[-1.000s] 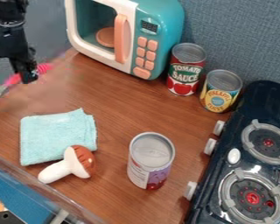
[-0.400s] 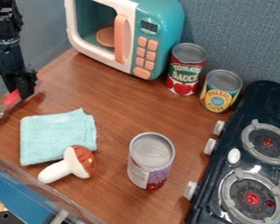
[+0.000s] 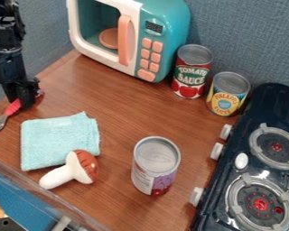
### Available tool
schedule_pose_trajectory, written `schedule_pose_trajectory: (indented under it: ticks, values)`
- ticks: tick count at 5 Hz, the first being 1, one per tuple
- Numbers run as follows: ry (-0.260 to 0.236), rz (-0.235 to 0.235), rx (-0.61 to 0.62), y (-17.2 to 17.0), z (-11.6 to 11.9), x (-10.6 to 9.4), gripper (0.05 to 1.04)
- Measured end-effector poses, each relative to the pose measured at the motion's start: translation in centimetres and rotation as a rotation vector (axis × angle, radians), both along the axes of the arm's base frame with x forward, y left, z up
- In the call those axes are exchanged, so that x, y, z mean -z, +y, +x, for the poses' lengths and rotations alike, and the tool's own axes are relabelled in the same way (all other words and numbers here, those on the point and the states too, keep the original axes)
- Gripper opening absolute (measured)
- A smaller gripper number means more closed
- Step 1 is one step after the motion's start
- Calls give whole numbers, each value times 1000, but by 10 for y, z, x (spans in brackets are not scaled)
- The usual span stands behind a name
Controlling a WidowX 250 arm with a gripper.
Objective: Takes the red spoon and moves it to the left bottom corner of the table
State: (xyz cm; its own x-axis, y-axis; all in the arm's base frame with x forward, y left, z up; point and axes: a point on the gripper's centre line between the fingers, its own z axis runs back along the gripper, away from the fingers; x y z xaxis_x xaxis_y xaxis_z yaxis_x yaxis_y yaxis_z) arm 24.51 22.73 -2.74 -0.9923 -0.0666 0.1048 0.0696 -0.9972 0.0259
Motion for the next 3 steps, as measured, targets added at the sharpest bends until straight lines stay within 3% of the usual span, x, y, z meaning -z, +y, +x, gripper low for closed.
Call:
schedule_pose_trajectory:
  ticks: [1, 2, 3]
  values:
    - [20, 6, 2, 1, -3, 0, 752]
    - [38, 3, 21, -4, -4, 0, 980]
    - [47, -5, 19, -9, -9, -3, 1000]
